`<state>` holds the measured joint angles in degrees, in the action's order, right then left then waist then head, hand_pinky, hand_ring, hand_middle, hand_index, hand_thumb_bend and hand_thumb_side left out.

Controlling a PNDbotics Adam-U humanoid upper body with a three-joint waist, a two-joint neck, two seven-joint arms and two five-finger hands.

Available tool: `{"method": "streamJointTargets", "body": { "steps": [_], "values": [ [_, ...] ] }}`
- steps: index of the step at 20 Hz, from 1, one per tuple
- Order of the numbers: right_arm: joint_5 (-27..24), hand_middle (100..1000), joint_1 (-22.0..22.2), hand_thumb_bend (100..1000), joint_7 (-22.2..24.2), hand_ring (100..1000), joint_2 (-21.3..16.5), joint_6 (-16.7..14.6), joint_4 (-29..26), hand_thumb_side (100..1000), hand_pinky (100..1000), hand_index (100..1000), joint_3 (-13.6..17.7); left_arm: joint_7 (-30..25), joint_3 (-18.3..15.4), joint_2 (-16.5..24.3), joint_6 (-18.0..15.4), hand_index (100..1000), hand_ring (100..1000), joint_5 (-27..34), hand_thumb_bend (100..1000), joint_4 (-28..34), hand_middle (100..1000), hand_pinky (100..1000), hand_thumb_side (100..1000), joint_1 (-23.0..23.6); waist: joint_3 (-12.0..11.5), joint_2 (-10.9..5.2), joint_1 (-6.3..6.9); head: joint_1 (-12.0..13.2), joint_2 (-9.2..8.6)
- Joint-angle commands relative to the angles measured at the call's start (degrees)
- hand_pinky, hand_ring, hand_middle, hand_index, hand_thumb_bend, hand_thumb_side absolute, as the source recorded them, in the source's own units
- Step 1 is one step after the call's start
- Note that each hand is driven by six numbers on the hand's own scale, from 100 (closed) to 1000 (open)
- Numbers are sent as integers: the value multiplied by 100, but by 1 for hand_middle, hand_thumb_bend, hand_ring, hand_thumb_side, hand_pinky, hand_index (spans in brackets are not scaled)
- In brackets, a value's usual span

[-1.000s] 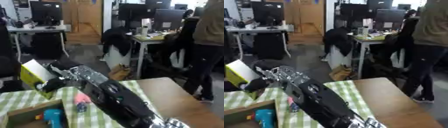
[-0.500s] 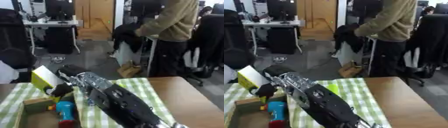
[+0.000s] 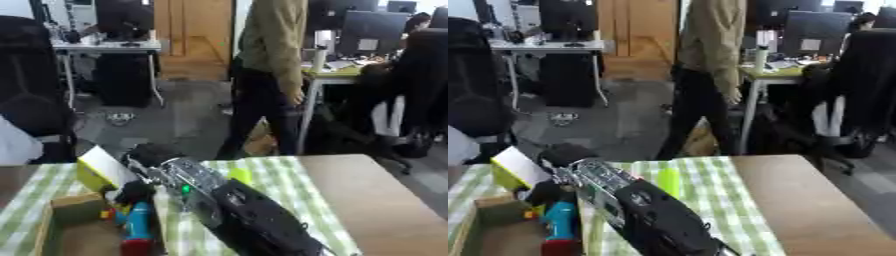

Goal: Pick up objects on the table and place them in the box.

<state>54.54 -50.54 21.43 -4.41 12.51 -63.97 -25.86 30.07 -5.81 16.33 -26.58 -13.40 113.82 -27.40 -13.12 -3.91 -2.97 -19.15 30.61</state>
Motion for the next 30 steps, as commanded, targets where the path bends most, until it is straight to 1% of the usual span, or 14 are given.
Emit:
{"method": "streamJointTargets", "body": {
  "steps": [1, 8, 13, 18, 19, 22, 23, 24, 25, 26, 27, 28, 29, 30],
  "values": [
    [-72, 149, -106, 100, -187, 340, -106, -78, 35, 701, 114, 337, 24, 0, 10, 38, -27, 920, 902, 15, 270, 77, 880, 858, 1000, -133, -10, 56, -13, -25, -26],
    [-349, 150, -104, 100, -665, 360, -67, -503, 247, 707, 134, 344, 24, -7, 18, 18, -39, 921, 902, 10, 270, 77, 880, 858, 1000, -164, -41, 59, -27, -82, -49],
    [-460, 152, -116, 100, -764, 369, -6, -886, 414, 708, 148, 348, 3, -6, 20, 4, -47, 921, 903, 10, 271, 77, 880, 859, 1000, -179, -60, 67, -33, -19, -15],
    [-436, 158, -128, 100, -807, 386, 71, -1134, 574, 710, 167, 354, 13, -1, 22, -24, -61, 921, 903, 12, 272, 77, 880, 859, 1000, -210, -98, 84, -39, 118, 82],
    [-428, 180, -130, 100, -823, 412, 80, -1185, 597, 703, 199, 374, 11, 0, 23, -29, -63, 921, 903, 14, 273, 77, 880, 859, 1000, -213, -102, 85, -40, 137, 96],
    [-392, 188, -126, 100, -857, 426, 103, -1304, 663, 700, 220, 390, 20, 2, 20, -35, -66, 921, 903, 17, 273, 77, 880, 859, 1000, -217, -108, 87, -39, 167, 114],
    [-393, 255, -123, 100, -870, 481, 110, -1331, 677, 730, 339, 451, 27, 3, 19, -36, -67, 921, 903, 17, 274, 77, 880, 859, 1000, -217, -109, 89, -37, 172, 118],
    [-411, 255, -117, 100, -894, 481, 112, -1372, 683, 730, 339, 451, 34, 5, 16, -37, -68, 921, 903, 17, 274, 77, 880, 859, 1000, -217, -111, 92, -35, 177, 122],
    [-433, 387, -114, 100, -916, 573, 113, -1409, 689, 792, 525, 541, 40, 7, 14, -38, -68, 921, 903, 16, 273, 77, 880, 859, 1000, -216, -111, 93, -33, 177, 125],
    [-470, 387, -117, 100, -943, 573, 106, -1459, 683, 792, 525, 541, 46, 10, 11, -39, -67, 921, 903, 15, 273, 77, 880, 859, 1000, -214, -108, 95, -30, 177, 127],
    [-506, 469, -119, 100, -962, 631, 98, -1497, 684, 840, 618, 596, 50, 13, 9, -39, -66, 921, 903, 14, 273, 77, 880, 859, 1000, -213, -107, 97, -28, 177, 127],
    [-544, 469, -123, 100, -973, 631, 91, -1528, 689, 840, 618, 596, 56, 14, 9, -39, -65, 921, 903, 13, 273, 77, 880, 859, 1000, -213, -106, 98, -26, 176, 127],
    [-575, 579, -131, 100, -989, 719, 83, -1552, 689, 925, 724, 665, 62, 14, 9, -39, -64, 921, 903, 12, 273, 77, 880, 859, 1000, -214, -106, 98, -23, 171, 126],
    [-600, 579, -139, 100, -1017, 719, 73, -1572, 686, 925, 724, 665, 67, 14, 9, -39, -65, 921, 903, 11, 273, 77, 880, 859, 1000, -216, -106, 98, -21, 167, 123]
  ]
}}
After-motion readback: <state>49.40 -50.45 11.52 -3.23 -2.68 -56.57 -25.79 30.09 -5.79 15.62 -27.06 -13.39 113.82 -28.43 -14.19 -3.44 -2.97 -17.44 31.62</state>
